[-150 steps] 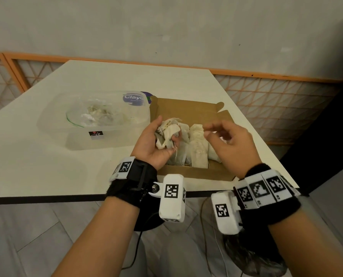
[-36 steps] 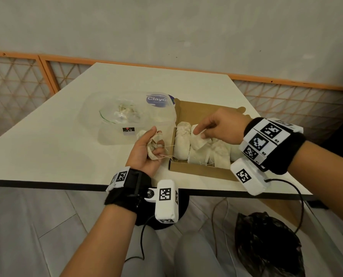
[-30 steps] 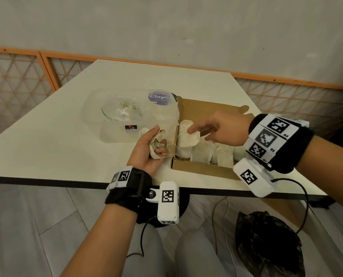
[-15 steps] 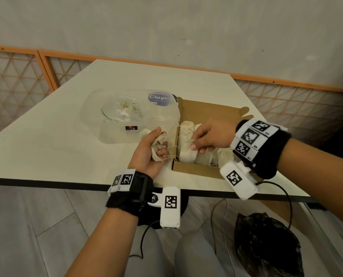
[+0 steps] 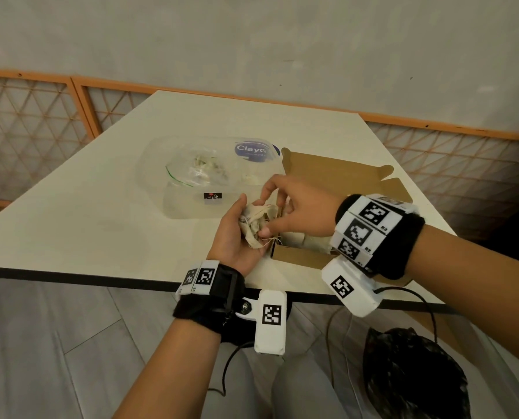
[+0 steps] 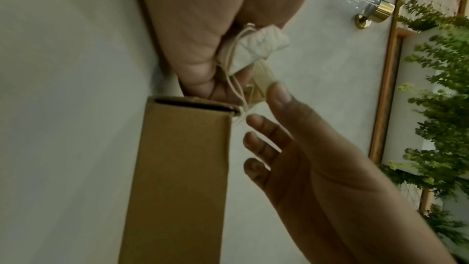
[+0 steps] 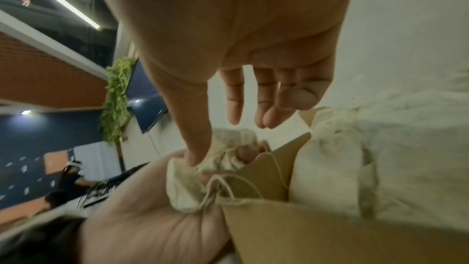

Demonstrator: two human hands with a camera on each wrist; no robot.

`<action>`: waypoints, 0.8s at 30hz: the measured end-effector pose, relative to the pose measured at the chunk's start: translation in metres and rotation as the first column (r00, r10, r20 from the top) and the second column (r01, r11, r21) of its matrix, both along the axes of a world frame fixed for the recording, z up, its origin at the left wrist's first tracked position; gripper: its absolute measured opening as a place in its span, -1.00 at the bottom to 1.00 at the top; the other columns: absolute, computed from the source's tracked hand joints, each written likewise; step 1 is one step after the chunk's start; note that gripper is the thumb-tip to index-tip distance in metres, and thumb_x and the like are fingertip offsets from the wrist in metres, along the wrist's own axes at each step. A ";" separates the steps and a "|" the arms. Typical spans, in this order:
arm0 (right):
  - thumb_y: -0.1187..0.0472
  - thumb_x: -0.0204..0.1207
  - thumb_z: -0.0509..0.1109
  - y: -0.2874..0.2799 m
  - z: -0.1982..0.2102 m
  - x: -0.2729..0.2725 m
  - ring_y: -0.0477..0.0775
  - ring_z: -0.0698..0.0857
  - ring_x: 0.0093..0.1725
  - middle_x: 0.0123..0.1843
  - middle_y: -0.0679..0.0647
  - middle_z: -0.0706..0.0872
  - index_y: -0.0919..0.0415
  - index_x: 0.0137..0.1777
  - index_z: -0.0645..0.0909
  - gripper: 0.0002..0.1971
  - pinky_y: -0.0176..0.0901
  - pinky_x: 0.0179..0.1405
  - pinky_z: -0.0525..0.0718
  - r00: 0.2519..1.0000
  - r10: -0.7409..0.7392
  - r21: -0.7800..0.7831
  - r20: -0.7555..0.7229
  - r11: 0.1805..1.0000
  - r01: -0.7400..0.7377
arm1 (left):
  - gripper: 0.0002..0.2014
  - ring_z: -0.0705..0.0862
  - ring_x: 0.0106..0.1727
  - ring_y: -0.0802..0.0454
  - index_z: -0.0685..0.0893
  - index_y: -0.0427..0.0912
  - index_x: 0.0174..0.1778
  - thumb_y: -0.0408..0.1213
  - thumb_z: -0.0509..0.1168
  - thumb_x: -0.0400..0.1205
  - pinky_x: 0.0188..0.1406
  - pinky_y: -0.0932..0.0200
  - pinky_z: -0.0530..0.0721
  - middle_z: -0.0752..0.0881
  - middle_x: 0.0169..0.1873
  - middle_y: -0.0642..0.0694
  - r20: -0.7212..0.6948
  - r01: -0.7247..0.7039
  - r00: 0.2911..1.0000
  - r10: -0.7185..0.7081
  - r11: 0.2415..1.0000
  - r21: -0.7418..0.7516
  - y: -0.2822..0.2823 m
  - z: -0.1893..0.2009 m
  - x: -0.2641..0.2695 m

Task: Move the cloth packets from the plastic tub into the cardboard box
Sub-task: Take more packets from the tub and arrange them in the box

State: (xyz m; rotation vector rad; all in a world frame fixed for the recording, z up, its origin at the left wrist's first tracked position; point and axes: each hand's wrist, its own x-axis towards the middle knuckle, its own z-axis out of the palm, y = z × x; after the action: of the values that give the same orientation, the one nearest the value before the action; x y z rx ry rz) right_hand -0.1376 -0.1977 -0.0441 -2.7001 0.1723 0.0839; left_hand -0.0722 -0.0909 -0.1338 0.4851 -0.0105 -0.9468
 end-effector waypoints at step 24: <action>0.30 0.59 0.20 -0.038 0.017 -0.011 -0.18 0.63 -0.35 -0.36 -0.06 0.67 0.26 -0.07 0.68 -0.80 -0.41 -0.34 0.55 0.985 -0.173 0.024 -0.024 0.984 0.174 | -0.72 0.46 -0.64 0.26 0.49 -0.08 -0.19 0.05 0.16 0.68 -0.83 0.44 0.23 0.50 -0.55 0.04 0.129 -0.151 0.981 0.143 0.987 0.052 0.000 -0.004 0.002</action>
State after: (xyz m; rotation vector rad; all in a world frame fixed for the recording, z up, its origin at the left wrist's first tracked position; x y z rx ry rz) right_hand -0.1489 -0.2353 -0.0268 -2.6460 0.4093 0.0633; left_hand -0.0699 -0.0913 -0.1378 0.5933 -0.0580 -0.7725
